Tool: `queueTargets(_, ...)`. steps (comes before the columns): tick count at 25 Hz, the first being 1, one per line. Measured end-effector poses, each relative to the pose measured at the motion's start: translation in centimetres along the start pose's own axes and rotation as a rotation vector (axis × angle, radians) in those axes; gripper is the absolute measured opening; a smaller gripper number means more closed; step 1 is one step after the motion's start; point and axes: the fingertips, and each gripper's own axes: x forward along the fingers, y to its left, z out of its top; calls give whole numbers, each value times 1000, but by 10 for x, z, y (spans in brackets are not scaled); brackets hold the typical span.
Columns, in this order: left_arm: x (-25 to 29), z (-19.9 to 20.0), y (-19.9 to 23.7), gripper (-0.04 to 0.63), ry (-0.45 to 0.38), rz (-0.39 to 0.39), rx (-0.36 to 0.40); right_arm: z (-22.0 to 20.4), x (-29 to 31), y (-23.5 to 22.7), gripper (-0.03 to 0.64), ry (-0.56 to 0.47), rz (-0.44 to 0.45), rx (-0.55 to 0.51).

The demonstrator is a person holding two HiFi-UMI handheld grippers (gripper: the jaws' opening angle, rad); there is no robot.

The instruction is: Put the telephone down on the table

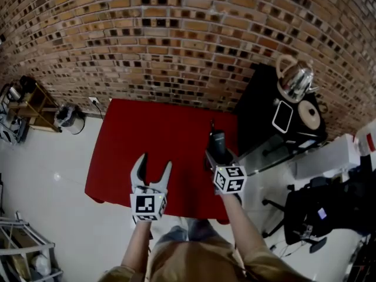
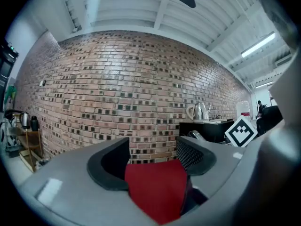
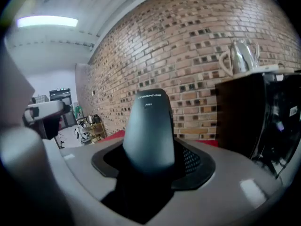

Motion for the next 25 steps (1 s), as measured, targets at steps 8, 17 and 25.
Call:
queueTargets(8,44,-38,0,319,135,-4,-2,-56,52,-38,262,217,-14,1)
queueTargets(17,67,-60,8,319,197,37,-35,-50,57,-46,264,184,-15,21)
queueTargets(25,78,-70,6,319,205,28,-35,-59,71,-60,470,211,-26,44)
